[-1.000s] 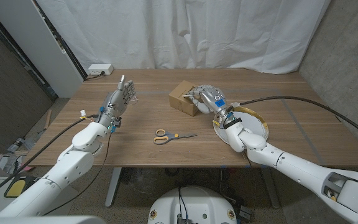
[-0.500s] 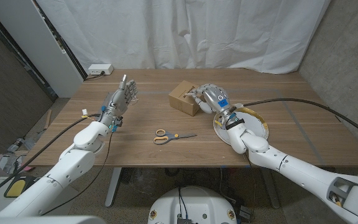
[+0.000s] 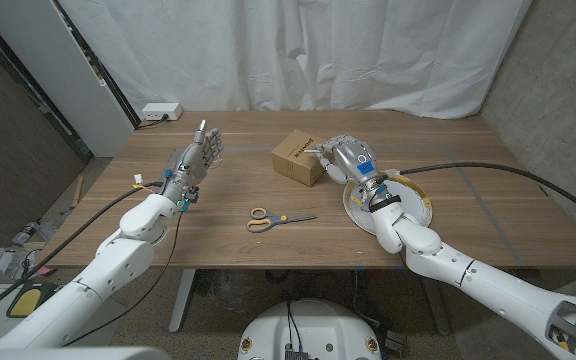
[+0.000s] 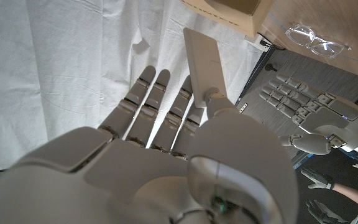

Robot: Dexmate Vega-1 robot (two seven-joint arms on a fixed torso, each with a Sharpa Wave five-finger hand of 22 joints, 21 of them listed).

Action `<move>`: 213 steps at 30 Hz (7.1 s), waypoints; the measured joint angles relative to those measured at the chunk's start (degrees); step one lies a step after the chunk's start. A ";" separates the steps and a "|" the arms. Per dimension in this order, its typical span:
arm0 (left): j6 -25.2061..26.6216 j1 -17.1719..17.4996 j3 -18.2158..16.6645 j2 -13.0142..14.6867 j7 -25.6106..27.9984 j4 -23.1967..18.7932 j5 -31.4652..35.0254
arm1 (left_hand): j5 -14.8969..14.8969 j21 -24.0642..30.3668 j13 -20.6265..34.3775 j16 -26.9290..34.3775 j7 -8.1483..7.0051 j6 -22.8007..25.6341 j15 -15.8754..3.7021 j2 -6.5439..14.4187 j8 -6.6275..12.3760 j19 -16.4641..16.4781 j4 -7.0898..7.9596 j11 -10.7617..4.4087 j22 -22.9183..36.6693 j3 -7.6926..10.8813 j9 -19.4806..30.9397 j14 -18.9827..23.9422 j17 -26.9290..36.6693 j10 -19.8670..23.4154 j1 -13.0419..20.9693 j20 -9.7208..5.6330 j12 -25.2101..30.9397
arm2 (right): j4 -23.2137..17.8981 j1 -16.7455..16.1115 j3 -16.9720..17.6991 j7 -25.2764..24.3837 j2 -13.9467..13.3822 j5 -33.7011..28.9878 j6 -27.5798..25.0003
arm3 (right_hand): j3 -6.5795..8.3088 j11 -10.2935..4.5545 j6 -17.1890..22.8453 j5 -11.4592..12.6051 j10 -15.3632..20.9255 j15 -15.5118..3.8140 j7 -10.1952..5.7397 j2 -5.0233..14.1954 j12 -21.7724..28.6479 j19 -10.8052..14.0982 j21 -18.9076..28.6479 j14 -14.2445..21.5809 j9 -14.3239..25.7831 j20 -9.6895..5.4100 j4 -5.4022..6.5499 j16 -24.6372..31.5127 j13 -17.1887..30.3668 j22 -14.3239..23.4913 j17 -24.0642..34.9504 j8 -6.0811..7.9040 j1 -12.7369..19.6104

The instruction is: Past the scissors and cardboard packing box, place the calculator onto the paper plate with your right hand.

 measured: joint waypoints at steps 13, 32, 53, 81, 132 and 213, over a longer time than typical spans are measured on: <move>0.14 -0.41 0.27 0.34 -0.41 -0.12 -0.01 | -0.23 0.00 0.00 0.00 0.00 0.00 0.00 0.00 0.00 0.00 0.00 0.00 0.00 0.00 0.00 0.00 0.00 0.00 0.00 0.00 0.00 | -6.62 -6.25 4.08 0.52 -2.75 -0.39 -4.18 | 0.41 -0.30 0.31 -0.02 0.30 -0.16 0.31 -0.01 0.00 0.32 0.49 0.16 0.04 0.08 -0.08 0.00 0.00 0.00 0.00 -0.29 0.00; -0.35 -0.85 1.05 -0.60 0.06 -0.25 0.70 | -0.23 0.00 0.00 0.00 0.00 0.00 0.00 0.22 0.00 -0.30 0.02 0.00 0.05 -0.43 0.00 0.00 0.00 -0.01 0.22 -0.30 0.00 | -12.19 -13.63 8.92 0.02 -6.09 -0.20 -8.02 | 0.41 -0.09 0.42 -0.03 0.50 -0.25 0.41 -0.02 0.00 0.40 0.49 0.48 0.03 0.00 -0.07 0.00 0.00 -0.01 0.01 -0.52 -0.01; 0.43 -1.59 2.33 -1.08 0.50 -0.67 1.16 | -0.22 0.00 0.00 0.00 0.00 0.00 0.00 0.53 0.00 -0.30 0.02 -0.01 0.03 -0.42 0.00 0.00 0.00 -0.01 0.53 -0.30 0.00 | -18.12 -21.10 13.30 0.67 -8.18 0.90 -12.88 | 0.42 -0.09 0.61 -0.16 0.50 -0.35 0.60 -0.04 -0.24 0.50 0.88 0.58 -0.01 0.11 -0.08 -0.39 0.01 -0.02 0.01 -0.40 -0.01; 2.43 -4.32 3.39 -0.60 -0.48 0.21 1.43 | -0.22 0.00 0.00 0.00 0.00 0.00 0.00 0.52 0.00 -0.30 0.02 -0.01 0.02 -0.41 0.00 0.00 0.00 -0.01 0.53 -0.30 0.00 | -19.97 -25.47 15.75 3.11 -8.59 1.97 -18.44 | 0.80 -0.08 0.60 -0.37 1.10 -0.14 0.59 -0.27 -0.68 0.71 0.88 0.78 0.04 -0.10 0.00 -0.39 0.00 -0.02 0.01 -0.51 0.21; 2.89 -2.36 1.93 0.62 1.88 -3.19 2.03 | -0.44 0.00 0.00 0.00 -0.31 0.32 0.00 0.75 0.00 -0.30 0.05 -0.01 0.01 -0.92 0.00 0.00 0.00 -0.01 0.75 -0.30 0.00 | -20.66 -28.70 16.86 4.58 -10.70 7.07 -23.70 | -1.36 0.65 3.02 -0.15 1.40 -0.38 -1.04 -4.40 -1.95 1.02 1.33 1.02 0.44 0.22 0.24 -1.37 0.01 -0.17 -0.28 -1.75 -3.94; 2.99 0.36 0.84 1.54 2.59 -5.39 1.79 | -0.66 0.00 0.00 0.00 -0.31 0.31 0.00 1.04 0.00 -0.30 0.25 -0.01 0.00 -1.58 0.00 0.00 0.00 -0.01 1.05 -0.30 0.00 | -28.38 -31.04 31.21 12.54 -5.54 40.22 -2.16 | -3.26 7.99 -19.46 -0.15 -16.05 1.38 4.88 -4.32 -5.91 -5.76 -2.39 -13.27 0.66 0.61 1.36 -2.65 0.67 -1.22 -0.28 -5.99 -12.92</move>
